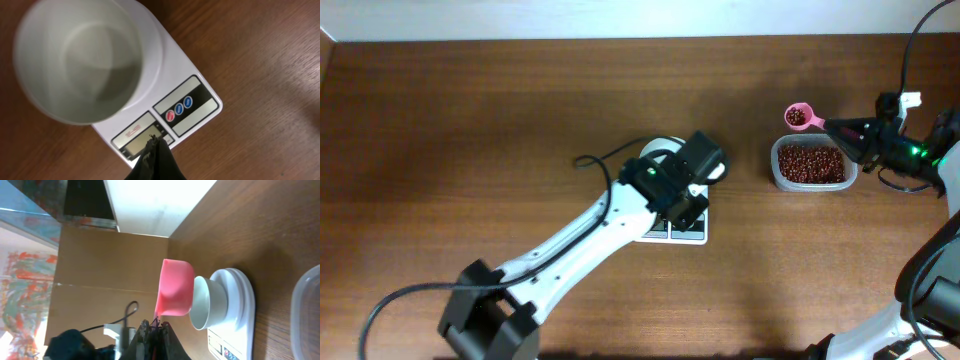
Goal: Scoop and weigh 50g on scale
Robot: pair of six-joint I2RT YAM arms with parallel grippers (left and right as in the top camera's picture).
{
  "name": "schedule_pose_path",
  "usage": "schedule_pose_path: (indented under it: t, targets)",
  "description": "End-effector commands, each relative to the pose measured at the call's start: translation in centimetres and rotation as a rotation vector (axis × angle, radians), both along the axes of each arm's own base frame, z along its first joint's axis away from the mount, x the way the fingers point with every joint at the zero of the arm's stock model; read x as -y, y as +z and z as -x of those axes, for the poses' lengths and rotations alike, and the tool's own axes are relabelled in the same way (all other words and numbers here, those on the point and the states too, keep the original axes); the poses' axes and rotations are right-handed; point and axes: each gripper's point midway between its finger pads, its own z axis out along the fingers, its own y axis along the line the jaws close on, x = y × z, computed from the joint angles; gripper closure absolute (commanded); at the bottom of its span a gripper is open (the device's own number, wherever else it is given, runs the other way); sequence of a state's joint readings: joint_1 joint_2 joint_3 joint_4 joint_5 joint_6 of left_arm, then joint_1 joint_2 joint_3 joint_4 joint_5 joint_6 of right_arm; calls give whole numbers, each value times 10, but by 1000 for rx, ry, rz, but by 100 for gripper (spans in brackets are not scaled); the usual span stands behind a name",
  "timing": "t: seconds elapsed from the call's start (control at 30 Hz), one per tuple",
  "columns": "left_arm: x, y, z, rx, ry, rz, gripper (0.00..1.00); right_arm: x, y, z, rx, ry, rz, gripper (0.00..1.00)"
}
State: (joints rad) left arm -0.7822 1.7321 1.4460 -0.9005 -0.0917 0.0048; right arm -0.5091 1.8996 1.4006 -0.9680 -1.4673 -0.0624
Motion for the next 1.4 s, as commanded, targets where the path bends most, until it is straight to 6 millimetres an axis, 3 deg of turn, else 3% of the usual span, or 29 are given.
schedule_pose_path:
  t: [0.0,0.13,0.23,0.33,0.5,0.87,1.13,1.27,1.37]
  targets:
    - [-5,-6,-1,-2,-5,-22,100,-4,-12,0,-31,10,32,96]
    - [6,-56,26,-80,-72,-96,100,-3,-17,0,-44,7,58,96]
    - [17,-74,31,-87,-100,-105,100,-2,-22,0,-62,4,83,96]
    - [15,-95,33,-114,-92,-131,100,-2,-22,0,-63,4,84,96]
    - [7,-99,18,-57,26,-167,100,-2,-24,1,-70,3,96,96]
    - [-1,-127,15,-98,60,-176,100,-2,-24,1,-74,3,94,96]
    - [2,-126,9,-75,64,-168,100,-2,-25,1,-73,3,95,96]
    - [15,-92,-2,-45,65,-130,100,-2,-24,1,-74,3,94,96]
    - [3,-67,0,-47,80,-131,100,-2,-25,1,-74,3,94,96]
